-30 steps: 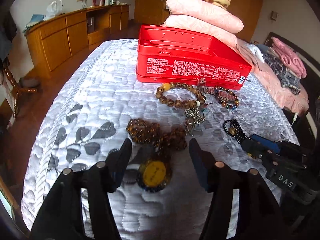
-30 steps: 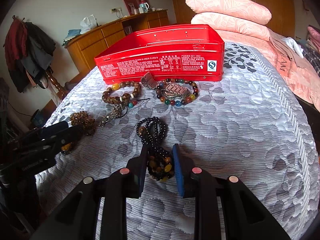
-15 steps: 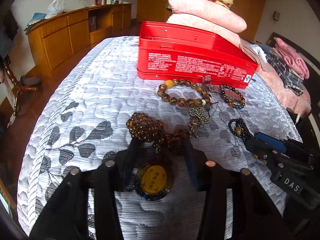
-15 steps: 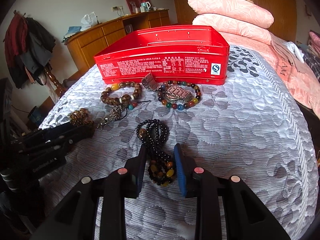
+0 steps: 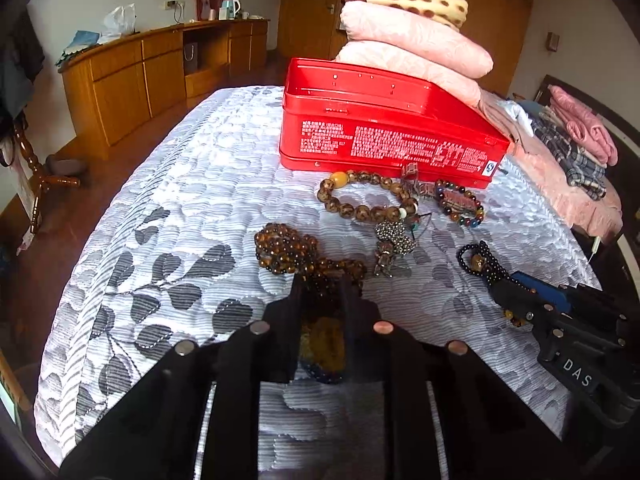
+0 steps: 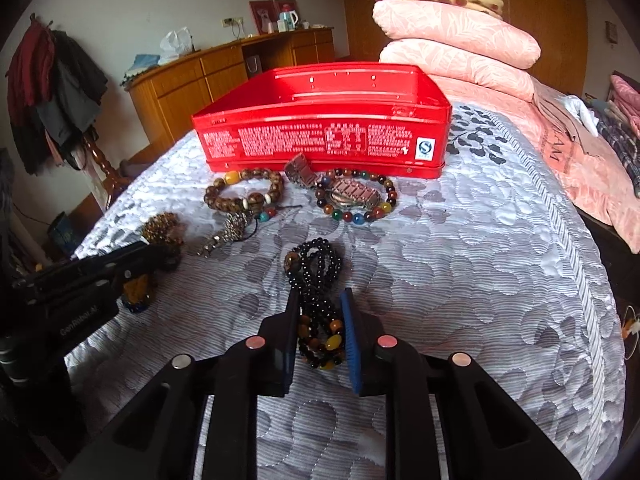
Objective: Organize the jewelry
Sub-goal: 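Carry both strands over the red tin and open both tools to drop them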
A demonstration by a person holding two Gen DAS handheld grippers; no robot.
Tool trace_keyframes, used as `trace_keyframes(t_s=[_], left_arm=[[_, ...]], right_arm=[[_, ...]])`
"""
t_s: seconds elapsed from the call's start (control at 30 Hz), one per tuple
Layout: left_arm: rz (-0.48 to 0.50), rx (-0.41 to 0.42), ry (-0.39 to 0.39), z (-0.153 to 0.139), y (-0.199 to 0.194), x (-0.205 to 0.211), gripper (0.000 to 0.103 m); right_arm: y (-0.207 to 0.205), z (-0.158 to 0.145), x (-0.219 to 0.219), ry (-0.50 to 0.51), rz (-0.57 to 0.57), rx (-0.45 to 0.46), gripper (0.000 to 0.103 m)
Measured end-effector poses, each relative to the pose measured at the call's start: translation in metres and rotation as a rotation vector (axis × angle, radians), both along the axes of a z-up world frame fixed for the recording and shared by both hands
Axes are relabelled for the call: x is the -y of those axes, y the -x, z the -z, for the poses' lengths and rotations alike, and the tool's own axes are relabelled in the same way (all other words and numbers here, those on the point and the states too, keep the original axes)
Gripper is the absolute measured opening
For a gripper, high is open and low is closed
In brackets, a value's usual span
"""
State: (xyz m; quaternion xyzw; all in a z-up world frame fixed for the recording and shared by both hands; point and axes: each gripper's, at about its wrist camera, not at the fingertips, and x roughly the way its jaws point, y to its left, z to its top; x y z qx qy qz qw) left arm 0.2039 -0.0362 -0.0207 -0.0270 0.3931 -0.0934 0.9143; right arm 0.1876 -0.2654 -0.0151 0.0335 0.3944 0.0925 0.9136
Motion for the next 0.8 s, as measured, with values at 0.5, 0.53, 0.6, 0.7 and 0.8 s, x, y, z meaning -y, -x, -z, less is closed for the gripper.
trace_keyframes(t_s=[0.5, 0.53, 0.6, 0.7, 0.8], left_arm=[[-0.018, 0.127, 0.062, -0.036, 0.006, -0.007, 0.015], [-0.019, 0.136, 0.068, -0.039, 0.006, -0.008, 0.015], [-0.022, 0.159, 0.08, -0.046, 0.006, -0.01, 0.015], [-0.019, 0.193, 0.082, -0.058, 0.003, -0.01, 0.015], [-0.014, 0.217, 0.086, -0.068, -0.003, -0.007, 0.015]], right_arm=[[-0.002, -0.037, 0.015, -0.013, 0.041, 0.093, 0.02], [-0.003, -0.039, 0.016, -0.013, 0.042, 0.1, 0.02], [-0.005, -0.044, 0.017, -0.012, 0.043, 0.113, 0.02], [-0.012, -0.052, 0.019, -0.01, 0.043, 0.133, 0.02], [-0.021, -0.06, 0.023, -0.015, 0.047, 0.149, 0.02]])
